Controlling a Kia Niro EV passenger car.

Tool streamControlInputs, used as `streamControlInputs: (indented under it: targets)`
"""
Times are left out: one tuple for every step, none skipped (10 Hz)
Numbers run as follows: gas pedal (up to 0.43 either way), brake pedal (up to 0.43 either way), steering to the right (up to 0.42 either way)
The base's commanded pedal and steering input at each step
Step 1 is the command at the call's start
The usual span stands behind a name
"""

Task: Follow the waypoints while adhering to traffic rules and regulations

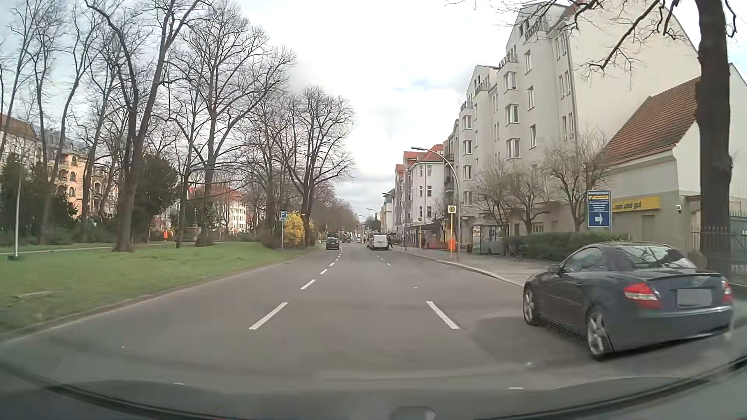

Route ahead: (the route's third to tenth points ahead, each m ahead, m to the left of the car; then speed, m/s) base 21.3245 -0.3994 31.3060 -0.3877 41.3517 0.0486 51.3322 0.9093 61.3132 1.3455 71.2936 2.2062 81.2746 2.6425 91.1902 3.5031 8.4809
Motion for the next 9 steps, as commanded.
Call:
streamControlInputs:
  targets:
    - [0.0,0.085,-0.004]
    - [0.0,0.079,-0.004]
    - [0.0,0.085,-0.004]
    - [0.0,0.085,-0.005]
    - [0.0,0.079,-0.005]
    - [0.0,0.085,-0.005]
    - [0.0,0.085,-0.005]
    - [0.0,0.091,-0.005]
    - [0.0,0.091,-0.005]
